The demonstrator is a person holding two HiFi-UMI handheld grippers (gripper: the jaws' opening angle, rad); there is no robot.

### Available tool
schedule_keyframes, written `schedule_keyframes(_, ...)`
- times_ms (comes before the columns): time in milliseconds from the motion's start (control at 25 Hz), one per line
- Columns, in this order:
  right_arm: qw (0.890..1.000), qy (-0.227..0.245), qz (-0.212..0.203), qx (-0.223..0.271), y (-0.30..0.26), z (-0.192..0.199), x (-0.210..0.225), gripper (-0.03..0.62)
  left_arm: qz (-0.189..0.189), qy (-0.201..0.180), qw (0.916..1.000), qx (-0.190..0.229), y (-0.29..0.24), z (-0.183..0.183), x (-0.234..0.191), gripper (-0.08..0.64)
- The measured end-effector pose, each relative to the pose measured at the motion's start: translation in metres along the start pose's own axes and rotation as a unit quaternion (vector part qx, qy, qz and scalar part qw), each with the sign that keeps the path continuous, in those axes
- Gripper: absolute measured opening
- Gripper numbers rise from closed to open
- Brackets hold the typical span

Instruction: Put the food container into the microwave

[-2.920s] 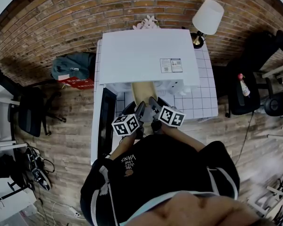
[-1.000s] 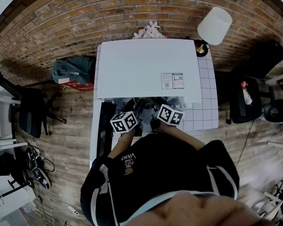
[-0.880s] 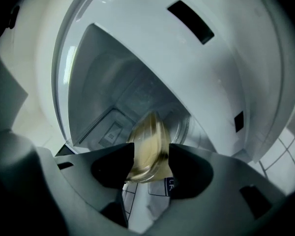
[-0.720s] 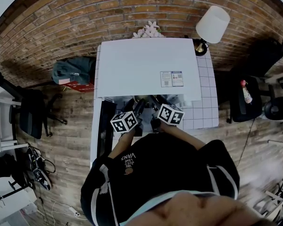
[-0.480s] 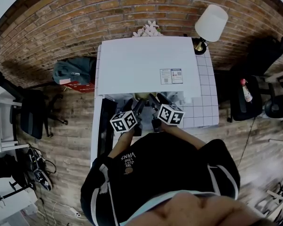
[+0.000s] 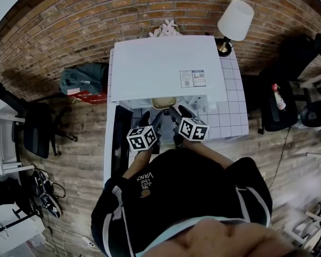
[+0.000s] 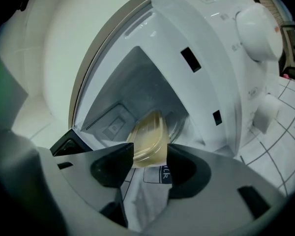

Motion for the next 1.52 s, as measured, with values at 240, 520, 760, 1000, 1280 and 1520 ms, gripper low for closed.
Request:
schedule_keyframes(240,1.0,0.021,-0.001,-0.014,0.003,0.007,-0.006,0.165,0.0,-0.032,0.9995,0.001,0.006,0.002,0.005,0.255)
schedule_keyframes(520,0.999,0.042,0.002,-0.027,0.0,0.01,-0.006,0.054,0.003,-0.047,0.9989,0.006,0.006,0.001,0.008,0.114)
schedule_keyframes(760,0.998,0.046,0.004,-0.036,-0.005,0.006,-0.005,0.023,0.009,-0.05,0.9987,0.004,0.0,-0.002,0.011,0.037)
schedule_keyframes(1000,0.998,0.046,0.002,-0.041,-0.012,0.001,-0.001,0.02,0.009,-0.048,0.9988,-0.001,-0.009,-0.005,0.011,0.028)
schedule_keyframes(1280,0.998,0.044,-0.001,-0.042,-0.02,-0.006,0.002,0.018,0.005,-0.041,0.9991,-0.001,-0.019,-0.013,0.01,0.025)
schedule_keyframes(1520,0.998,0.048,-0.003,-0.047,-0.028,-0.013,0.006,0.018,-0.001,-0.037,0.9993,0.002,-0.027,-0.021,0.008,0.024)
Point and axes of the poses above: the fingertips, and each gripper's own axes: y backward along the fingers, x to its right, z out of its underside, the point moved 9 cm from there along y, backward along the fingers, and after that the axes turned 11 degrees about -z, right-handed, at the moved point
